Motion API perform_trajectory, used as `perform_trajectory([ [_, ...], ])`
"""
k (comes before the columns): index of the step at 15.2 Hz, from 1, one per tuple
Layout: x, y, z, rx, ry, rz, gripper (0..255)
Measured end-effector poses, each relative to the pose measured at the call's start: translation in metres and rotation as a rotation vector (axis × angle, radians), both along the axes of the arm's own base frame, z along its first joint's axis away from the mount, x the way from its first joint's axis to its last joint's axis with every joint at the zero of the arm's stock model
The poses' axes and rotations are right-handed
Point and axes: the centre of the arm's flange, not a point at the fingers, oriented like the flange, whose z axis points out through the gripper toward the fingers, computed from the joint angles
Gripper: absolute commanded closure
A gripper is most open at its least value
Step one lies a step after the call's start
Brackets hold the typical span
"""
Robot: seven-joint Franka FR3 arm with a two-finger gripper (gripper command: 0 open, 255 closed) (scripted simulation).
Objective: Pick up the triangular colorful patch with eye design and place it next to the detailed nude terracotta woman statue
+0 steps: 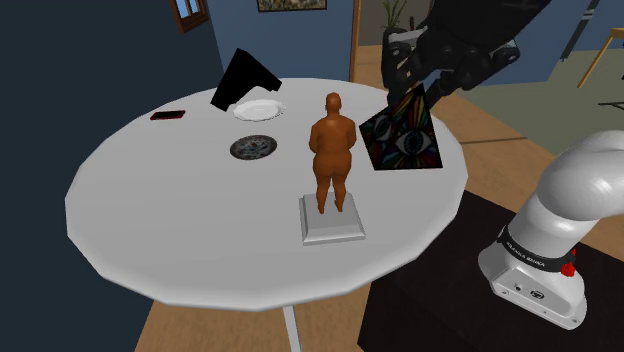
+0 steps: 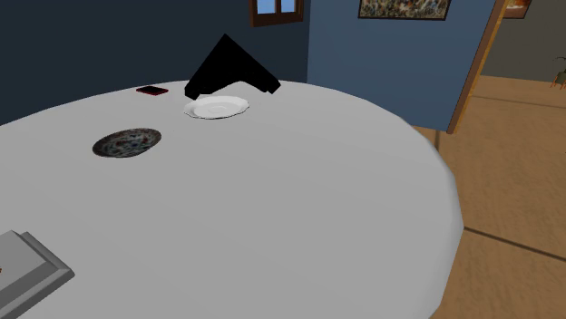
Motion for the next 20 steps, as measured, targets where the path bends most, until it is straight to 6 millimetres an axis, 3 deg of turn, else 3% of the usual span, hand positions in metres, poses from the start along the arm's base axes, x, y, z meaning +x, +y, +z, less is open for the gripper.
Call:
perform_trajectory([
  [20,0.001,0.000,-0.106,0.000,0.000,0.000,255],
])
